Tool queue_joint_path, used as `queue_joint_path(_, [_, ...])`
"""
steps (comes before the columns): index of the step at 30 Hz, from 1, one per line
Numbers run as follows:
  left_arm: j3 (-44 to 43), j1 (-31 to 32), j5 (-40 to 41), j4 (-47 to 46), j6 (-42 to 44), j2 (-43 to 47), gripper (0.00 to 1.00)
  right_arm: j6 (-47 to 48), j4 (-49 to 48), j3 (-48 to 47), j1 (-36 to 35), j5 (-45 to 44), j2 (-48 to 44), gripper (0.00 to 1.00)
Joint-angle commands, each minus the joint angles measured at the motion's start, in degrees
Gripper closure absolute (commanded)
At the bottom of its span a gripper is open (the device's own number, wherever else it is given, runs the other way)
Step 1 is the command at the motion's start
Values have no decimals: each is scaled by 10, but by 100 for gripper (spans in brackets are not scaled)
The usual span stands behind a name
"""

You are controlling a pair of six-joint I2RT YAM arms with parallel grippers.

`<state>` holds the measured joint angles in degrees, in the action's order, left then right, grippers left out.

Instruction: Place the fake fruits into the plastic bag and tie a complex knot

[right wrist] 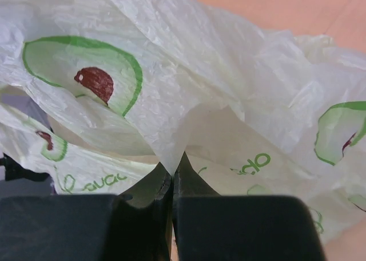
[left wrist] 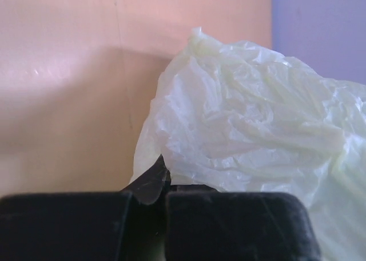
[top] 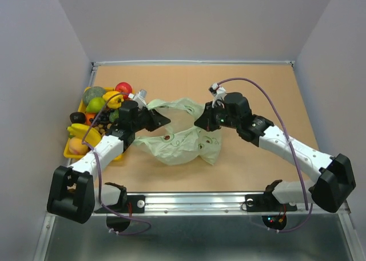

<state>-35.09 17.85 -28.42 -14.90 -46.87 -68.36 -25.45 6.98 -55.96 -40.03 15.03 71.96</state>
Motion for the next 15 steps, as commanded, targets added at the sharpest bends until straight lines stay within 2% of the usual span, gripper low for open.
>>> queue_joint_path(1, [-82, -1, 57, 86, 183, 8, 99, 65, 73, -62, 29, 38, 18, 100])
queue_joint_path(2, [-96, -2, 64, 100, 202, 15, 86, 88, 95, -70, 35, 44, 25, 100])
queue_joint_path(3, [-103, -2, 61, 108, 249, 17, 78, 100, 108, -87, 40, 51, 31, 100])
queue_joint_path(4, [-117, -2, 57, 118, 269, 26, 61, 107, 118, -95, 51, 54, 37, 100])
queue_joint_path(7, [-132, -7, 29, 148, 332, 45, 37, 124, 136, -105, 65, 69, 58, 100])
queue_joint_path(8, [-139, -14, 23, 177, 347, 66, 21, 130, 136, -103, 67, 69, 65, 100])
queue_joint_path(10, [-143, -31, 12, 188, 387, 102, 11, 131, 134, -103, 67, 69, 70, 100])
queue_joint_path(13, [-163, -85, -7, 223, 443, 129, 8, 125, 127, -100, 67, 56, 77, 100])
queue_joint_path(15, [-202, -119, -23, 272, 523, 136, 6, 128, 125, -102, 67, 48, 83, 100])
